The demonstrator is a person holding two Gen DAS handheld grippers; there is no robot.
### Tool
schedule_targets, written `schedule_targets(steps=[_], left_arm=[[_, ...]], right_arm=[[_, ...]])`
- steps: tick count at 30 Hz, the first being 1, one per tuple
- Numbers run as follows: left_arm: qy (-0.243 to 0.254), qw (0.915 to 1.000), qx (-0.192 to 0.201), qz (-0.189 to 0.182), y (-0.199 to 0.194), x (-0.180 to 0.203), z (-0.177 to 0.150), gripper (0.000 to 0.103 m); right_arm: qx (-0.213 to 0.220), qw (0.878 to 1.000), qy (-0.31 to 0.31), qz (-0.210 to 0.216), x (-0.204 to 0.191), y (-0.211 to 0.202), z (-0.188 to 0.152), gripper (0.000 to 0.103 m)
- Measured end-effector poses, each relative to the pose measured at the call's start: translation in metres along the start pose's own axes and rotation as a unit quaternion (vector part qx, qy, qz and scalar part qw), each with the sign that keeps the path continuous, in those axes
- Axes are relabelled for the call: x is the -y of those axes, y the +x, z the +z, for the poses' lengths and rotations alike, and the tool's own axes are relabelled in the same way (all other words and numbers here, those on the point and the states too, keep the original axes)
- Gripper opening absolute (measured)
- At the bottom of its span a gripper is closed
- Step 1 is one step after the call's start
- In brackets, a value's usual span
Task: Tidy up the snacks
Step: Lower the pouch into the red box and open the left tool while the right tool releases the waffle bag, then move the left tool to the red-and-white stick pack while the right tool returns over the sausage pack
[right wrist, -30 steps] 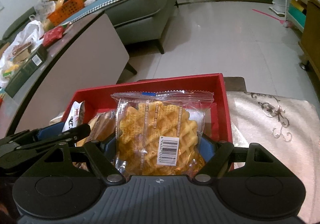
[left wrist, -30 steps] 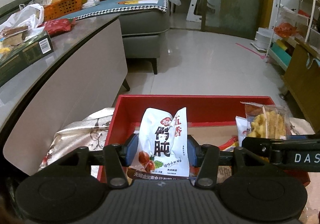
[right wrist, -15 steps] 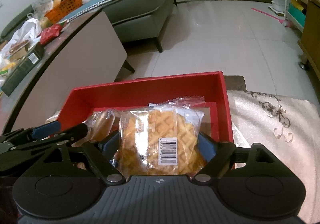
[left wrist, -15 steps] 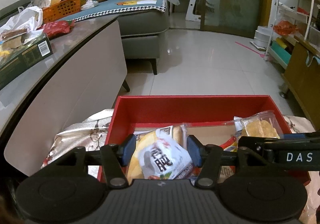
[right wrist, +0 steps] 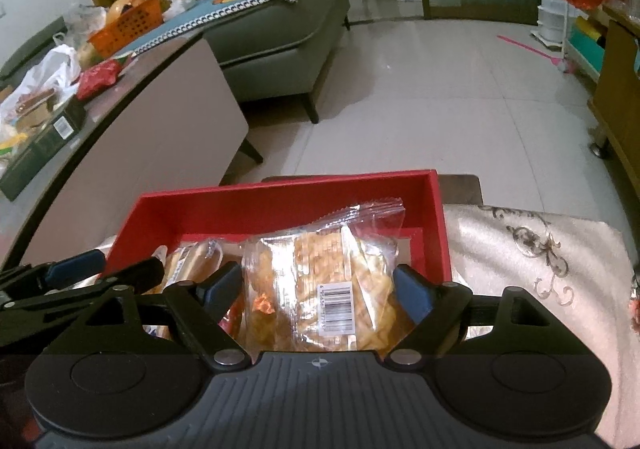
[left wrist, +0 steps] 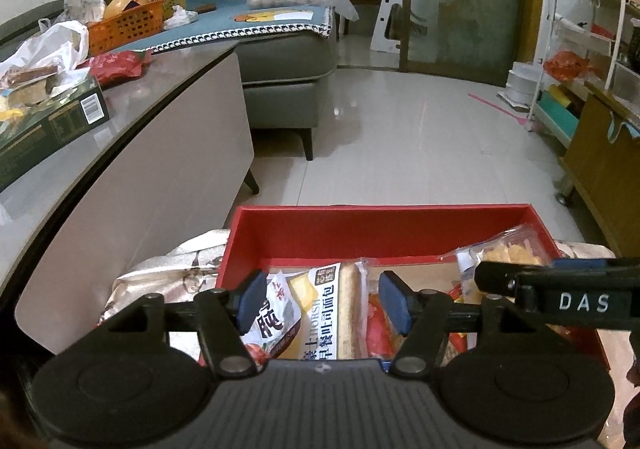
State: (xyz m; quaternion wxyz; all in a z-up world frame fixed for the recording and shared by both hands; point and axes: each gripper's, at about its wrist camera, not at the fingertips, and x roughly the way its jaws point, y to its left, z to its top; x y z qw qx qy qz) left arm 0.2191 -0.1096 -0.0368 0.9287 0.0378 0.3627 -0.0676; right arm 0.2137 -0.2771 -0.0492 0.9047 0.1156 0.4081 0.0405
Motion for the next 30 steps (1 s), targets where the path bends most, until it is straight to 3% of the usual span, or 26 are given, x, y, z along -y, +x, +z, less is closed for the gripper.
schedule_targets(steps=[9, 30], left_arm=[[-0.005, 0.9999, 0.008, -0.010, -0.013, -0.001, 0.002, 0.057], [-0.002, 0.9994, 0.013, -0.033, -0.052, -0.002, -0.017, 0.057]], right_arm=[[0.024, 1.000, 0.001, -0.001, 0.000, -0.022, 0.007, 0.088], [0.012, 1.000, -0.007, -0.010, -0.005, -0.066, -0.013, 0.090]])
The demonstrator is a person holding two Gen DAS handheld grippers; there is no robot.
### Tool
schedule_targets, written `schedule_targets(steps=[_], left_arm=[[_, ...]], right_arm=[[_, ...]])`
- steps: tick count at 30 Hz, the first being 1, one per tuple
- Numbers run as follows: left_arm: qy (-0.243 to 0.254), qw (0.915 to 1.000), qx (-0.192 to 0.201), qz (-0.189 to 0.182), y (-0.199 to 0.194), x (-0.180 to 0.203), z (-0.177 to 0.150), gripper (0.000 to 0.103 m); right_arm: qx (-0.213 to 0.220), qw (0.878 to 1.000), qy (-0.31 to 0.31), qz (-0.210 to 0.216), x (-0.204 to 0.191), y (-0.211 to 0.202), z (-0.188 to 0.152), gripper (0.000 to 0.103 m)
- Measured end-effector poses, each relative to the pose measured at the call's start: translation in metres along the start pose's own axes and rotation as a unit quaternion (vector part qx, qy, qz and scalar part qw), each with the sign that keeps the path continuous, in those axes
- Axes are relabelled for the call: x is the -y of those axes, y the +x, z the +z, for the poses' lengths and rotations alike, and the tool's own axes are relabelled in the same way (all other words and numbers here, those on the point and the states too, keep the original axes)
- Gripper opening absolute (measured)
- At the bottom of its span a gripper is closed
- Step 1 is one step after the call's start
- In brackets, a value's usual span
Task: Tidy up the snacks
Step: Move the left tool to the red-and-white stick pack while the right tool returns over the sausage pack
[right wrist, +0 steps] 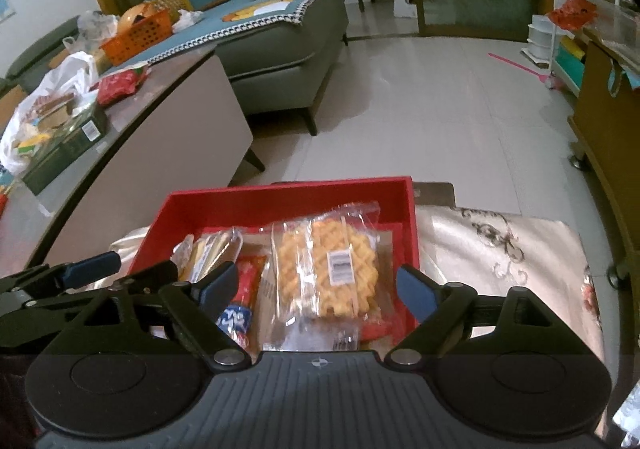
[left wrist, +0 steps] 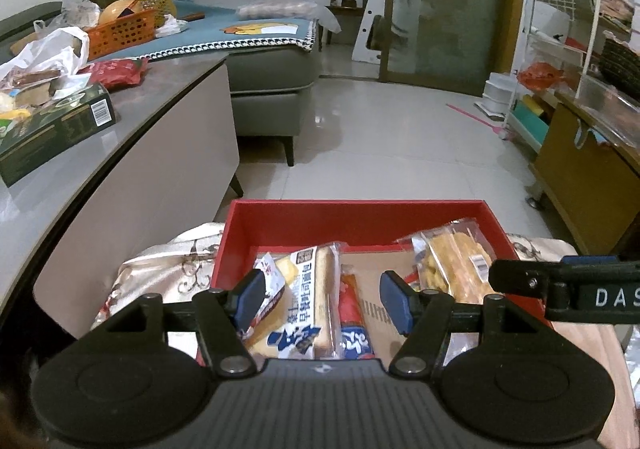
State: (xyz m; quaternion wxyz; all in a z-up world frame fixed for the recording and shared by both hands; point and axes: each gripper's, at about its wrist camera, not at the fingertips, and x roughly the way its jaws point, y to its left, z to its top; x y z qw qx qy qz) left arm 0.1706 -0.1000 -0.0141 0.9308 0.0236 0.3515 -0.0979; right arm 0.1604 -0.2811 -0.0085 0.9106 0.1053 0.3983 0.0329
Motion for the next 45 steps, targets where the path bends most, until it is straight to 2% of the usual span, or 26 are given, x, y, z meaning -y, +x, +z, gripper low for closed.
schedule_targets(steps=[6, 13, 17, 23, 29, 34, 37, 39, 43, 45], left_arm=[[0.005, 0.9998, -0.016, -0.010, -0.007, 0.002, -0.012, 0.057], [-0.027, 0.9969, -0.064, -0.038, -0.016, -0.001, -0.038, 0.057], [-0.020, 0.9952, -0.086, -0.042, -0.021, 0.007, -0.057, 0.058], [-0.012, 0.9920, -0.117, -0.045, -0.020, 0.023, -0.079, 0.057], [-0.024, 0.9875, -0.148, -0.049, -0.006, 0.040, -0.084, 0.057], [-0.031, 0.9861, -0.163, -0.013, 0.014, 0.046, -0.090, 0.057], [-0.026, 0.9887, -0.147, 0.010, 0.020, 0.046, -0.088, 0.057], [-0.020, 0.9889, -0.147, 0.013, 0.018, 0.045, -0.089, 0.052], [0.044, 0.9874, -0.152, 0.009, 0.004, 0.056, -0.099, 0.039], [0.059, 0.9862, -0.155, -0.002, -0.006, 0.059, -0.106, 0.035]], right_arm=[[-0.019, 1.000, -0.003, -0.012, 0.003, -0.006, -0.018, 0.090], [-0.036, 0.999, 0.007, -0.017, 0.008, -0.018, -0.036, 0.090], [-0.042, 0.999, 0.000, -0.016, 0.007, -0.028, -0.047, 0.090], [-0.041, 0.999, 0.017, -0.024, 0.021, -0.048, -0.060, 0.090], [-0.036, 0.998, 0.035, -0.029, 0.040, -0.063, -0.067, 0.092], [-0.036, 0.998, 0.043, -0.021, 0.051, -0.067, -0.069, 0.093], [-0.037, 0.998, 0.046, -0.022, 0.057, -0.068, -0.069, 0.093], [-0.039, 0.998, 0.048, -0.025, 0.062, -0.068, -0.071, 0.093], [-0.047, 0.997, 0.054, -0.031, 0.069, -0.065, -0.072, 0.093], [-0.050, 0.997, 0.056, -0.033, 0.070, -0.063, -0.072, 0.093]])
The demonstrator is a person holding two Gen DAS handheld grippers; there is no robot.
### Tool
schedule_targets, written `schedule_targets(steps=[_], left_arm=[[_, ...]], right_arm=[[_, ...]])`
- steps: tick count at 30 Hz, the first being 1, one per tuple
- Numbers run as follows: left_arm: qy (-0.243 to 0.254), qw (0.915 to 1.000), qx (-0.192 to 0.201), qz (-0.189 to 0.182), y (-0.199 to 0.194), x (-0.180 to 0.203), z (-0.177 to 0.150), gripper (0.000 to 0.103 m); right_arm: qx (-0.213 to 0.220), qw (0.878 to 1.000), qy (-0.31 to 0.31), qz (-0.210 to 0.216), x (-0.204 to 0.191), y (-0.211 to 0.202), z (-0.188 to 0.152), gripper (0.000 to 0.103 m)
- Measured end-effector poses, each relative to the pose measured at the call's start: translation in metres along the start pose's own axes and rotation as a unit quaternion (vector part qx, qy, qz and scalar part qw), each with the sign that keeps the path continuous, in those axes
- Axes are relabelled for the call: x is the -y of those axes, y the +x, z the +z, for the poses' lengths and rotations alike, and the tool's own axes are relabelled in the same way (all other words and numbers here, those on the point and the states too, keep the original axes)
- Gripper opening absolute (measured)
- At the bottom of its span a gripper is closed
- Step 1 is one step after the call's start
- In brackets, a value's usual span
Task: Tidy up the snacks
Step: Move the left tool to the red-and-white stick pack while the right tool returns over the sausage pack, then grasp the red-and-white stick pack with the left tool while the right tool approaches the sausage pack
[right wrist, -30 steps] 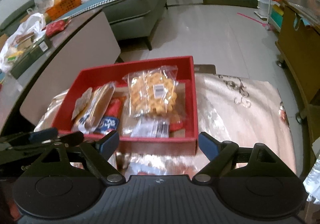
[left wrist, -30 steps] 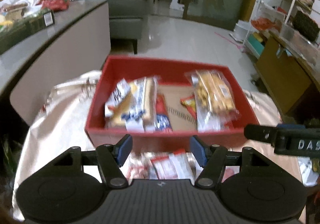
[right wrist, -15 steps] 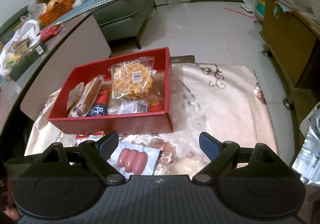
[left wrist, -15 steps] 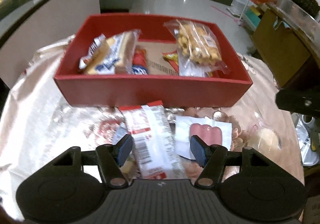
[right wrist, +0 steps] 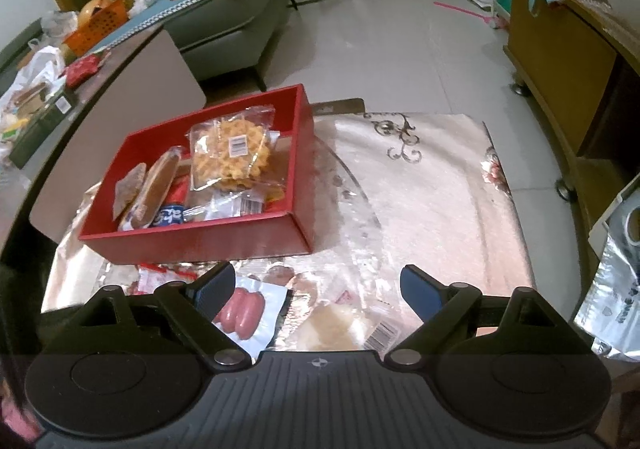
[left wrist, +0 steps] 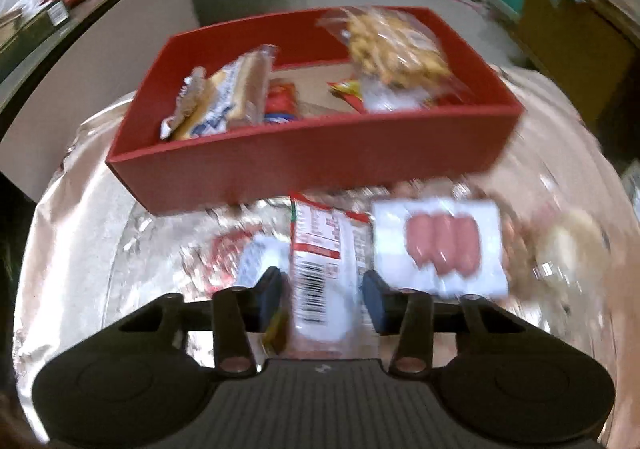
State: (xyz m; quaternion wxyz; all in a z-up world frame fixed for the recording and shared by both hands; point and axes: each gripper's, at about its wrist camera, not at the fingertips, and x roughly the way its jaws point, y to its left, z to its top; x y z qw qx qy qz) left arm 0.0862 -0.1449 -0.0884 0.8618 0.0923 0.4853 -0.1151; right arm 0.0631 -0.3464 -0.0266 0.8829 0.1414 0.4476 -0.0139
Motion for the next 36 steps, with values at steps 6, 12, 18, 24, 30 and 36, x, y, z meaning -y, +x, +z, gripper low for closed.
schedule_targets(steps=[6, 12, 18, 24, 30, 36], left_arm=[[0.007, 0.9982, -0.020, -0.055, -0.022, -0.008, -0.026, 0.028], [0.023, 0.9969, -0.036, -0.066, -0.022, -0.004, -0.035, 0.040], [0.060, 0.9975, -0.032, -0.020, -0.010, 0.023, -0.042, 0.068], [0.071, 0.9962, -0.031, -0.040, -0.021, 0.020, -0.049, 0.041], [0.031, 0.9958, -0.043, -0.075, -0.042, -0.013, -0.059, 0.039], [0.001, 0.9944, -0.050, -0.093, -0.050, -0.046, -0.068, 0.039]], right_arm=[[-0.006, 1.000, -0.020, 0.008, -0.010, 0.001, -0.003, 0.093], [-0.019, 0.999, -0.031, 0.012, -0.022, 0.007, -0.006, 0.093], [-0.021, 0.998, -0.047, 0.025, -0.033, 0.007, -0.005, 0.094], [-0.039, 0.997, -0.060, 0.023, -0.038, 0.016, -0.009, 0.094], [-0.055, 0.993, -0.100, 0.043, -0.059, 0.027, -0.009, 0.094], [-0.105, 0.973, -0.197, 0.051, -0.090, 0.061, -0.021, 0.094]])
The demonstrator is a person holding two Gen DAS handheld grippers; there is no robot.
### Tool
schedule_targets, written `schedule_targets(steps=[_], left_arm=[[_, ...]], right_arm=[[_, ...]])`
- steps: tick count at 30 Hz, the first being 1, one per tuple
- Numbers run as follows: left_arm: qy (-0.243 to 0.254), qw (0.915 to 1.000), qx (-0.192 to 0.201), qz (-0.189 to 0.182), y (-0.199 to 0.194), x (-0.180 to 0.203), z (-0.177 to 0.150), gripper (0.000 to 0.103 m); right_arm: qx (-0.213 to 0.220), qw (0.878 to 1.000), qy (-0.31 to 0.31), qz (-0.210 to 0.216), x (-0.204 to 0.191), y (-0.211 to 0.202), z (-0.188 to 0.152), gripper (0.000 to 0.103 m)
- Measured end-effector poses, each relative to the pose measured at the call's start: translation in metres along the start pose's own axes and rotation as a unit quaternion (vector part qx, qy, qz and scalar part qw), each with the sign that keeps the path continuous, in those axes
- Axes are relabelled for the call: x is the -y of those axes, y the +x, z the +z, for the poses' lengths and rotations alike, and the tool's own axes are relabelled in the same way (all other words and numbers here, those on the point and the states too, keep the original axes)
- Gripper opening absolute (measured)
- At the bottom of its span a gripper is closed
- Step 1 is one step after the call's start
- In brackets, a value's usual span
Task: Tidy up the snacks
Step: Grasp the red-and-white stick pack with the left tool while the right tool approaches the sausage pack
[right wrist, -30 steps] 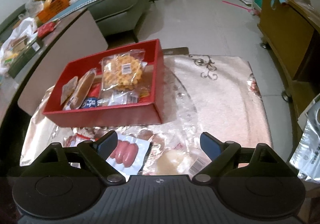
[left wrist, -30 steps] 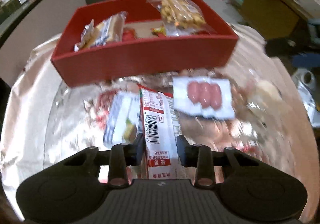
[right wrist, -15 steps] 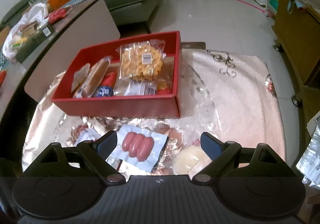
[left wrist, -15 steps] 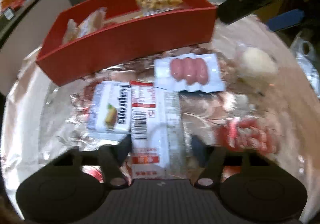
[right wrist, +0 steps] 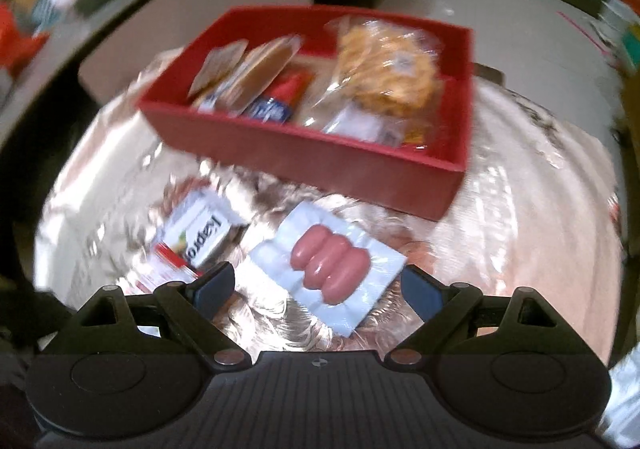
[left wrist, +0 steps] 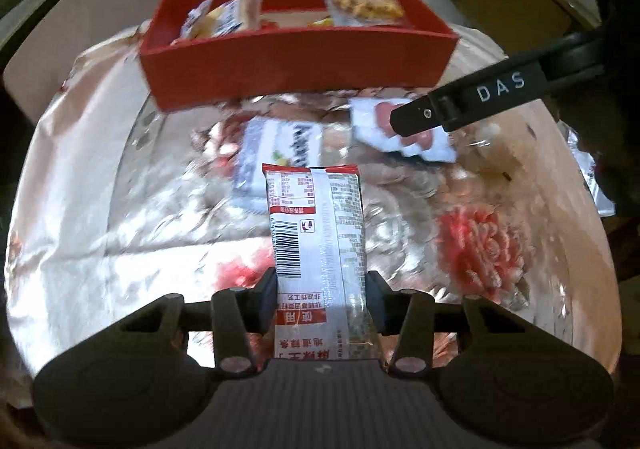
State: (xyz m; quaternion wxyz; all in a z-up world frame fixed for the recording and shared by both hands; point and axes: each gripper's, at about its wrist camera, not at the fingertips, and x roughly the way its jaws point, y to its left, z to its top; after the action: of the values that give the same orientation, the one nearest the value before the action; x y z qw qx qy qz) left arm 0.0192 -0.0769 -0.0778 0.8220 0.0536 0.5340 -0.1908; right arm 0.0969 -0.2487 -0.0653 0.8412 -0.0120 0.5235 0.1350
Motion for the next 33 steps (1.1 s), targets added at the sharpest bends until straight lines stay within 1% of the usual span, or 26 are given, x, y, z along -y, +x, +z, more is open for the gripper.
schedule_targets(steps=[3, 6, 7, 10, 11, 12, 14, 15, 16, 18, 20, 23, 25, 26, 28, 29, 31, 33], left_arm=[[-0.014, 0.9998, -0.015, -0.007, 0.008, -0.011, -0.001, 0.039], [-0.018, 0.9996, -0.018, -0.010, 0.010, -0.016, -0.001, 0.039], [-0.019, 0.9996, -0.018, -0.011, 0.010, -0.017, -0.001, 0.039], [-0.023, 0.9994, -0.025, -0.010, 0.015, -0.023, 0.000, 0.039], [-0.025, 0.9992, -0.030, -0.009, 0.017, -0.025, 0.000, 0.039], [-0.027, 0.9990, -0.036, -0.007, 0.018, -0.026, -0.001, 0.039], [-0.031, 0.9987, -0.039, -0.008, 0.020, -0.030, -0.001, 0.039], [-0.032, 0.9987, -0.039, -0.007, 0.019, -0.030, -0.002, 0.039], [-0.032, 0.9988, -0.037, -0.005, 0.018, -0.030, -0.002, 0.039], [-0.035, 0.9988, -0.034, -0.002, 0.018, -0.030, -0.001, 0.039], [-0.036, 0.9989, -0.029, 0.003, 0.019, -0.029, 0.001, 0.039], [-0.028, 0.9991, -0.028, 0.016, 0.025, -0.026, 0.003, 0.040], [-0.027, 0.9991, -0.027, 0.016, 0.025, -0.025, 0.003, 0.042], [-0.024, 0.9992, -0.027, 0.017, 0.025, -0.024, 0.003, 0.042], [-0.019, 0.9994, -0.024, 0.017, 0.024, -0.022, 0.001, 0.043], [-0.015, 0.9995, -0.024, 0.017, 0.025, -0.022, 0.000, 0.043], [-0.013, 0.9996, -0.022, 0.015, 0.024, -0.022, -0.001, 0.047], [-0.012, 0.9997, -0.020, 0.010, 0.024, -0.023, -0.001, 0.049]], right_arm=[[-0.008, 1.000, -0.019, 0.007, -0.003, 0.016, 0.006, 0.094], [-0.019, 0.999, -0.031, 0.012, -0.008, 0.035, 0.012, 0.094], [-0.029, 0.999, -0.037, 0.014, -0.010, 0.042, 0.013, 0.097], [-0.058, 0.997, -0.043, -0.002, -0.012, 0.054, 0.005, 0.099], [-0.061, 0.997, -0.044, -0.003, -0.014, 0.052, 0.002, 0.099], [-0.067, 0.997, -0.038, 0.006, -0.015, 0.047, -0.003, 0.099], [-0.076, 0.996, -0.010, 0.044, -0.014, 0.036, -0.013, 0.098], [-0.075, 0.995, 0.000, 0.065, -0.014, 0.029, -0.018, 0.098], [-0.067, 0.995, 0.003, 0.075, -0.014, 0.022, -0.022, 0.098], [-0.052, 0.997, 0.018, 0.055, -0.013, 0.011, -0.024, 0.098], [-0.039, 0.997, 0.049, 0.043, -0.006, 0.010, -0.020, 0.098], [-0.039, 0.996, 0.085, 0.012, 0.002, 0.023, -0.008, 0.098], [-0.046, 0.993, 0.105, -0.005, 0.003, 0.038, 0.001, 0.098], [-0.047, 0.993, 0.110, -0.012, 0.002, 0.044, 0.002, 0.099], [-0.045, 0.993, 0.108, -0.024, -0.003, 0.053, 0.003, 0.103], [-0.042, 0.993, 0.110, -0.025, -0.004, 0.054, 0.001, 0.103], [-0.028, 0.992, 0.114, -0.036, -0.007, 0.054, -0.003, 0.103], [-0.022, 0.994, 0.103, -0.041, -0.012, 0.052, -0.007, 0.103]])
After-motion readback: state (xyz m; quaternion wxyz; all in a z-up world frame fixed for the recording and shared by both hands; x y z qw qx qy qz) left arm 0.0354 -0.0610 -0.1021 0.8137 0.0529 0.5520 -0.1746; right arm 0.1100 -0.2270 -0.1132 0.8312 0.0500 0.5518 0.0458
